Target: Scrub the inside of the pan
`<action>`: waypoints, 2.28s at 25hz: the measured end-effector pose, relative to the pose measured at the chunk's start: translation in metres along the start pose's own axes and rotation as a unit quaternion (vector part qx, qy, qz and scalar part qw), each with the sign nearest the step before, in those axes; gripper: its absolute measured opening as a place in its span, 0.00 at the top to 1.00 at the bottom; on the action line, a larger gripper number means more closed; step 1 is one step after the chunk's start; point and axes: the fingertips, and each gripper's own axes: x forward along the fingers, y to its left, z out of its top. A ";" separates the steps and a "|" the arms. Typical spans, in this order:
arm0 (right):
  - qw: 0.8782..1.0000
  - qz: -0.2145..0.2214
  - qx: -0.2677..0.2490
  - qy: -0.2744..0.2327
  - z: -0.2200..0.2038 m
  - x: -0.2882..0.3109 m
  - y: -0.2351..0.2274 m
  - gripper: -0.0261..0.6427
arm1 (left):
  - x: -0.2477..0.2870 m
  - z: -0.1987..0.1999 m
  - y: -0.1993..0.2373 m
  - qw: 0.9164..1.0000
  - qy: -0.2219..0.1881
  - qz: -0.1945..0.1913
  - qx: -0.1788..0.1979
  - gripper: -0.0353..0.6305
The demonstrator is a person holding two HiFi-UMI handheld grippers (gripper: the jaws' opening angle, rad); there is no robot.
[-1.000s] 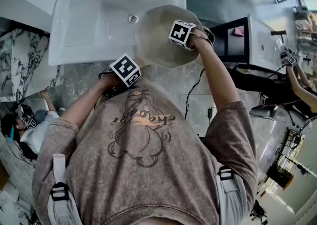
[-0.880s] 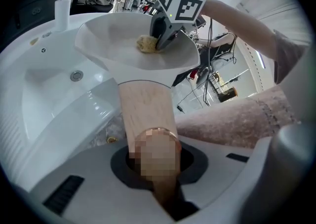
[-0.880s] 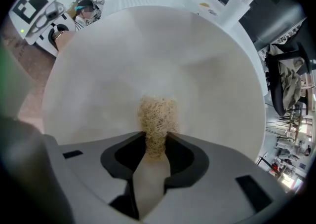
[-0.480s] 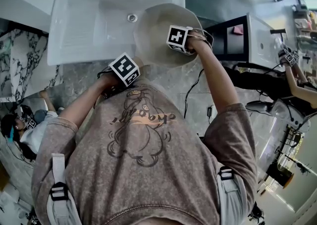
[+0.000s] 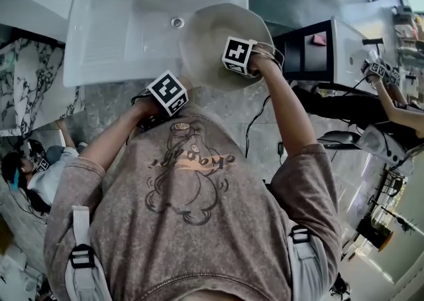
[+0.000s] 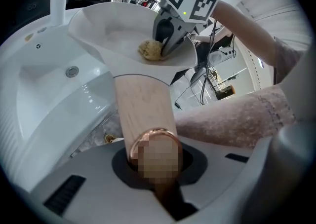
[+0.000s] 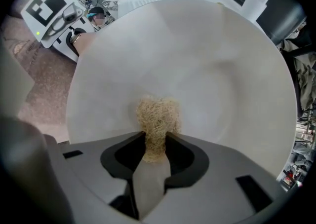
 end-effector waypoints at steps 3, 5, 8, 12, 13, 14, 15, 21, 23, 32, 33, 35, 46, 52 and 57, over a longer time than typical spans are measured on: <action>1.000 0.008 -0.001 -0.015 0.009 0.002 0.008 0.75 | 0.001 0.000 0.000 1.000 0.001 0.000 0.000 0.88; 0.999 0.015 -0.002 -0.030 0.017 0.003 0.013 0.75 | 0.002 0.000 0.000 1.000 0.001 0.000 -0.001 0.88; 0.997 0.030 0.001 -0.066 0.033 0.003 0.022 0.75 | 0.003 0.000 0.000 1.000 0.003 0.002 -0.001 0.88; 0.991 0.041 0.013 -0.124 0.060 0.001 0.028 0.75 | 0.003 -0.001 0.002 1.000 0.005 0.002 -0.001 0.89; 0.990 0.038 0.012 -0.132 0.066 0.000 0.028 0.75 | 0.002 -0.002 0.002 1.000 0.006 0.002 0.000 0.89; 0.990 0.033 0.010 -0.138 0.071 -0.001 0.028 0.75 | 0.002 -0.002 0.002 1.000 0.006 0.003 0.000 0.89; 0.990 0.028 0.006 -0.141 0.075 -0.002 0.028 0.75 | 0.002 -0.002 0.002 1.000 0.006 0.003 0.000 0.89; 0.983 0.011 0.022 -0.180 0.099 -0.006 0.016 0.75 | 0.001 -0.002 0.002 1.000 0.006 0.002 0.001 0.89; 0.980 0.003 0.031 -0.196 0.104 -0.008 0.008 0.75 | 0.001 -0.001 0.001 1.000 0.008 0.002 0.001 0.89; 0.968 -0.108 0.076 -0.216 0.106 -0.014 -0.035 0.75 | 0.000 0.000 0.002 1.000 0.008 0.003 -0.001 0.89; 0.968 -0.115 0.082 -0.209 0.103 -0.012 -0.039 0.75 | 0.000 0.000 0.002 1.000 0.008 0.003 -0.001 0.89; 0.966 -0.127 0.088 -0.206 0.102 -0.012 -0.045 0.75 | 0.000 0.000 0.002 1.000 0.008 0.003 -0.001 0.89; 0.956 -0.175 0.089 -0.219 0.097 -0.023 -0.082 0.75 | 0.000 0.004 0.006 1.000 0.008 -0.005 -0.009 0.89; 0.957 -0.189 0.098 -0.195 0.077 -0.023 -0.095 0.75 | 0.001 0.005 0.009 1.000 0.009 -0.007 -0.012 0.89; 0.961 -0.186 0.095 -0.179 0.064 -0.024 -0.098 0.75 | 0.000 0.005 0.009 1.000 0.010 -0.008 -0.012 0.89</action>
